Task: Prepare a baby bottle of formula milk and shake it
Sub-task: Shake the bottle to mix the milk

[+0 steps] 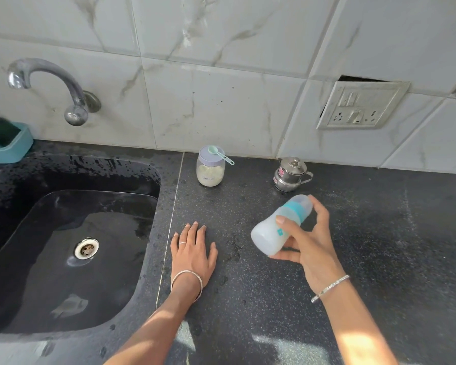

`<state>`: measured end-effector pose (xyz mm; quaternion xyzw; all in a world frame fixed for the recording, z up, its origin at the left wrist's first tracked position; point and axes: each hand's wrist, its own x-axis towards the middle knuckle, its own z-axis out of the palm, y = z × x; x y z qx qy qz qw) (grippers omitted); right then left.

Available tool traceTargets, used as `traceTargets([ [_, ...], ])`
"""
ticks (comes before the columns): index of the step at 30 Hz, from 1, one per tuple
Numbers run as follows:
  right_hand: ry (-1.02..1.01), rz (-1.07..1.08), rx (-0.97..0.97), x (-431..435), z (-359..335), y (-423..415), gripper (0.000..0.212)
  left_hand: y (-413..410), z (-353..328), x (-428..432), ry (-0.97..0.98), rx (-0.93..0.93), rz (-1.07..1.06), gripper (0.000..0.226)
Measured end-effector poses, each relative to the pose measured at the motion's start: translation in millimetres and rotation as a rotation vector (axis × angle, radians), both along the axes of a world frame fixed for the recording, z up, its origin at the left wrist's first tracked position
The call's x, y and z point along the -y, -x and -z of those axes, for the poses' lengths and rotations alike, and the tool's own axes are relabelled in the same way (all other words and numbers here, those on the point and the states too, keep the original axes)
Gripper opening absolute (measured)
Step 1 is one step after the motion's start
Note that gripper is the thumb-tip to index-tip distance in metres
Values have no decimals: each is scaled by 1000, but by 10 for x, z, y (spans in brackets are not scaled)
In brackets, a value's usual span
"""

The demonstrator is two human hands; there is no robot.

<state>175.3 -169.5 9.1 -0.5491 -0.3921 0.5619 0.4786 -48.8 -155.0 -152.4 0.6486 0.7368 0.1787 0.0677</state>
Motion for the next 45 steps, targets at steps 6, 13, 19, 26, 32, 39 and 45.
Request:
traceTargets([
  [6, 22, -119, 59, 24, -45, -54, 88, -2, -2, 4, -4, 0, 0, 57],
  [13, 38, -68, 35, 8, 8, -30, 87, -4, -29, 2, 14, 3, 3, 54],
  [19, 2, 21, -22, 11, 1, -2, 94, -7, -33, 8, 15, 16, 3, 51],
  [26, 24, -123, 40, 62, -29, 16, 93, -12, -31, 2, 6, 16, -3, 51],
  [32, 42, -104, 49, 71, 3, 8, 87, -3, -33, 5, 11, 18, 1, 51],
  [39, -19, 26, -22, 35, 3, -16, 92, 0, -24, 7, 15, 14, 0, 51],
  [45, -28, -206, 43, 120, -65, -28, 95, -5, -20, 4, 3, 19, -6, 51],
])
